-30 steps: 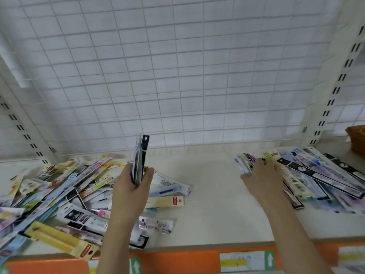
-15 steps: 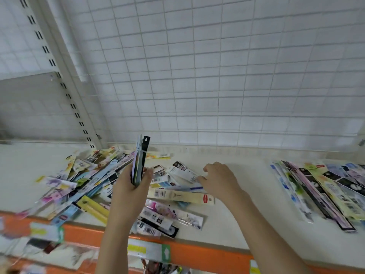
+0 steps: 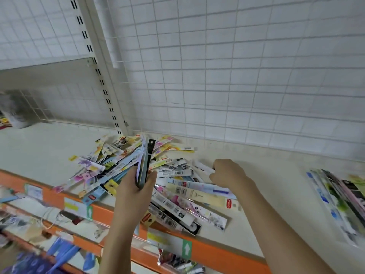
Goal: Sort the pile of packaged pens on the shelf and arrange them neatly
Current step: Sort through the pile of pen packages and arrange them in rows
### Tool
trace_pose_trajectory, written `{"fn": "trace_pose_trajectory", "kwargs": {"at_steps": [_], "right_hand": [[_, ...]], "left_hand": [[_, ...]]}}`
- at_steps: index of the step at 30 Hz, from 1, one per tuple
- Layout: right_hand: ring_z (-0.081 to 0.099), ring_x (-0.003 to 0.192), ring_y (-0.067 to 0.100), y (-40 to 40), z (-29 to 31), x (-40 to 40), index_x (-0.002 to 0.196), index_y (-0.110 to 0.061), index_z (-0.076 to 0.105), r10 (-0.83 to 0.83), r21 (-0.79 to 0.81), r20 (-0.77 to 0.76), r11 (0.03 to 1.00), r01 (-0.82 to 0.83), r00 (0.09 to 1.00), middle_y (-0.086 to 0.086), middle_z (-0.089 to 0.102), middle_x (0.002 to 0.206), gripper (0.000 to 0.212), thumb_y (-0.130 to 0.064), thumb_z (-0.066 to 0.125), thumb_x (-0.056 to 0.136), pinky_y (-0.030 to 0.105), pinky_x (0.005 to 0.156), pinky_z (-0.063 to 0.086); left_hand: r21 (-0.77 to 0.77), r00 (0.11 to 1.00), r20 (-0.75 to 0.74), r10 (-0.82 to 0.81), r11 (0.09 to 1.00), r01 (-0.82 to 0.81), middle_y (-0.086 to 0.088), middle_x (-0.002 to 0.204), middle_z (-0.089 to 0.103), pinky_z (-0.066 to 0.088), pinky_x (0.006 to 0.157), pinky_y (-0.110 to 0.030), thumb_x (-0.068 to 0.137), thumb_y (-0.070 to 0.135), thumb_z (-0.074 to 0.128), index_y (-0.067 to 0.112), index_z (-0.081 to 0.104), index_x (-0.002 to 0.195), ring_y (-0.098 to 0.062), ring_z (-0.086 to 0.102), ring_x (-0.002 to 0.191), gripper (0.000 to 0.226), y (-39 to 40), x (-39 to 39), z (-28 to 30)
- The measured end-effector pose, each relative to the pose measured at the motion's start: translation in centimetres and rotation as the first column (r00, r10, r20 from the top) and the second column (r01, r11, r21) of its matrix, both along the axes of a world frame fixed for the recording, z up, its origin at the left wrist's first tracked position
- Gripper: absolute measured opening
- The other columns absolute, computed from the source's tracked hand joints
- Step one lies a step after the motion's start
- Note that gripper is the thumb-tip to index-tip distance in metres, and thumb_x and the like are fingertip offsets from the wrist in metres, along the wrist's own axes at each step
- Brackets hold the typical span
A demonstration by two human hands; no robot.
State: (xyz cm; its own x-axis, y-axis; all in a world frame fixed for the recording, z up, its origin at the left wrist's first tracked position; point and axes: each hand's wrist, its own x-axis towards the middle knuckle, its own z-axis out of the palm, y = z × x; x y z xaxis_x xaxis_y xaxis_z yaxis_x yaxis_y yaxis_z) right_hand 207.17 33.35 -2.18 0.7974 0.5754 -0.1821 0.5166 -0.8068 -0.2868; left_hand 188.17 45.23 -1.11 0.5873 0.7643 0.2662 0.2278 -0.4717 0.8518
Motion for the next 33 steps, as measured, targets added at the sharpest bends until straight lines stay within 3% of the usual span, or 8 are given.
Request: {"fn": "trace_pose_trajectory", "kwargs": {"at_steps": [3,7,12,17,20,27,30,33], "right_hand": [[0.046,0.075,0.023,-0.3,0.1,-0.1,0.105,-0.008,0.047,0.052,0.072,0.15,0.995,-0.063,0.987,0.002,0.046,0.08,0.016,-0.011,0.04,0.091,0.027,0.053,0.03],[0.043,0.059,0.018,-0.6,1.1,-0.7,0.117,-0.012,0.043,0.119,0.212,0.274,0.96,-0.181,0.954,-0.003,0.044,0.065,0.023,-0.02,0.036,0.096,0.026,0.047,0.027],[0.053,0.074,0.017,-0.5,1.7,-2.7,0.101,-0.025,0.05,0.297,0.067,0.079,0.951,-0.303,0.951,-0.007,0.054,0.084,0.038,-0.052,0.065,0.08,0.024,0.054,0.035],[0.049,0.068,0.014,0.7,0.6,-3.2,0.071,-0.028,0.043,0.267,0.044,-0.069,0.963,-0.264,0.961,-0.007,0.049,0.076,0.032,-0.045,0.07,0.076,0.029,0.06,0.036],[0.049,0.074,0.017,1.2,1.1,-3.6,0.081,-0.02,0.049,0.205,0.022,-0.001,0.978,-0.205,0.979,-0.005,0.045,0.077,0.026,-0.042,0.064,0.083,0.03,0.063,0.037],[0.057,0.075,0.021,-0.8,2.8,-4.5,0.092,-0.019,0.054,0.008,0.247,0.02,0.969,-0.013,1.0,0.0,0.061,0.084,0.014,-0.031,0.06,0.089,0.03,0.062,0.038],[0.055,0.068,0.02,-1.3,3.3,-5.5,0.087,-0.017,0.059,-0.081,0.467,-0.027,0.88,0.084,0.996,0.002,0.062,0.079,0.015,-0.032,0.057,0.091,0.029,0.06,0.036],[0.046,0.058,0.017,-1.4,3.7,-7.2,0.071,-0.022,0.054,-0.173,0.622,-0.061,0.764,0.173,0.983,0.0,0.052,0.062,0.024,-0.034,0.055,0.092,0.028,0.055,0.031]], "left_hand": [[-0.001,1.0,0.013,-0.021,1.0,0.021,-0.003,0.053,0.031,0.028,0.035,-0.014,0.092,0.027,0.055,-0.001,0.045,0.076,-0.01,0.027,0.039,0.034,0.1,0.2,0.1],[-0.005,1.0,0.011,-0.027,1.0,0.027,-0.003,0.053,0.033,0.027,0.034,-0.013,0.092,0.028,0.055,-0.001,0.047,0.077,-0.009,0.026,0.038,0.033,0.4,0.3,0.1],[-0.037,0.999,-0.028,-0.045,0.998,0.044,0.0,0.05,0.032,0.025,0.035,-0.014,0.092,0.029,0.055,0.014,0.04,0.066,-0.008,0.025,0.038,0.033,1.6,0.0,-0.4],[-0.012,0.998,-0.042,-0.051,0.999,0.051,0.001,0.05,0.03,0.028,0.037,-0.014,0.092,0.028,0.055,0.014,0.039,0.064,-0.01,0.028,0.037,0.035,4.0,-0.8,0.4],[0.005,0.998,-0.056,-0.042,0.999,0.042,0.001,0.049,0.03,0.028,0.038,-0.016,0.091,0.027,0.055,0.01,0.039,0.064,-0.01,0.026,0.038,0.036,5.8,-1.3,0.7],[0.017,0.989,-0.061,-0.135,0.991,0.136,-0.001,0.053,0.034,0.025,0.045,-0.021,0.092,0.029,0.053,0.014,0.052,0.073,-0.015,0.031,0.047,0.024,7.7,-1.1,1.2],[0.028,0.975,-0.064,-0.214,0.976,0.216,-0.003,0.055,0.034,0.027,0.049,-0.025,0.092,0.031,0.053,0.0,0.052,0.083,-0.017,0.032,0.05,0.032,8.3,-1.0,0.7],[0.035,0.96,-0.06,-0.273,0.961,0.275,-0.004,0.054,0.038,0.028,0.048,-0.023,0.092,0.031,0.054,0.006,0.055,0.084,-0.018,0.036,0.049,0.027,8.7,-1.0,0.2]]}}
